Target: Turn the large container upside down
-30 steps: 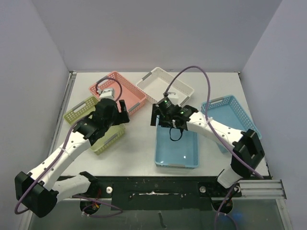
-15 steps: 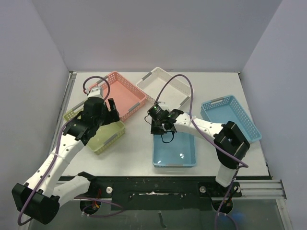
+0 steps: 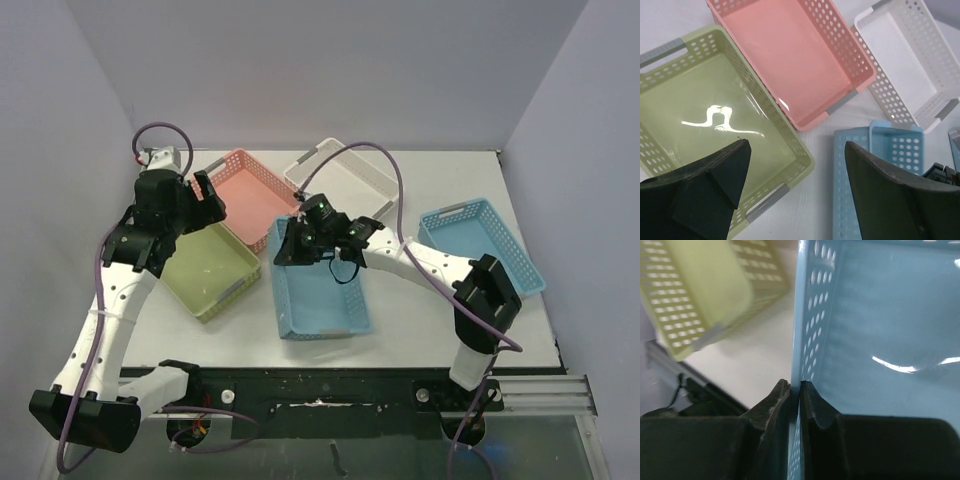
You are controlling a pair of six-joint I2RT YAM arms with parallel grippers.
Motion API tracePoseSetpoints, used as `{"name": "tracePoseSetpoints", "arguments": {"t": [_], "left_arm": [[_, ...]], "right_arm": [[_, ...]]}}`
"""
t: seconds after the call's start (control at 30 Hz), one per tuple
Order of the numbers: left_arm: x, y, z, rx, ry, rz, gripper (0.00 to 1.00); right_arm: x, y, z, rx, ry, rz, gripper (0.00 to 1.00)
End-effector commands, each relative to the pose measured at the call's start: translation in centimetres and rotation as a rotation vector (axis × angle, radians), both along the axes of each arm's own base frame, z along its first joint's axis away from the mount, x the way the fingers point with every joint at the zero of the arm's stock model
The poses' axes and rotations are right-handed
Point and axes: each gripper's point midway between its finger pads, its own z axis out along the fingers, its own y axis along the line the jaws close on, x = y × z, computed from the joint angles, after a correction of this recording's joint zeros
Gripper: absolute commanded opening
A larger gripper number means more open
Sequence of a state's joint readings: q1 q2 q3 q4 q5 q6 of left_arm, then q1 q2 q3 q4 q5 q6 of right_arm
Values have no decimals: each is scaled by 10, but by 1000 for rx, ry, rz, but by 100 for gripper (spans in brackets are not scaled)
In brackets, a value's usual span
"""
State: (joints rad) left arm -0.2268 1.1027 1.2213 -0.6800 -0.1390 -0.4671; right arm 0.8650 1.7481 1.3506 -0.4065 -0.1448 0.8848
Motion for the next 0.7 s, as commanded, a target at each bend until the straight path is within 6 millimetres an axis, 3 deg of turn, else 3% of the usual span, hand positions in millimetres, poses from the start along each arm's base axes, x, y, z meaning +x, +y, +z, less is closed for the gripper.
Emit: {"name": "tracePoseSetpoints", "arguments": {"t": [0.0,0.13,0.2,0.27,0.4,0.67], "left_arm": [[-3,1,43,-44,-67,-13,76],[-3,17,67,4,-117,46,76],[-1,16,75,0,-142,42,76],[1,12,77,-13,-152,24,76],[5,4,72,-34,-146,-9,76],[2,-1,65,-45,-127,-37,76]], "right_arm": [[6,66,101,374,-99,172,0],[0,80,135,550,-75,269,0],[-2,71,154,660,-78,276,0],[6,48,153,713,-55,232,0],[8,6,138,809,17,135,0],[-5,-42,83,740,136,-21,0]]}}
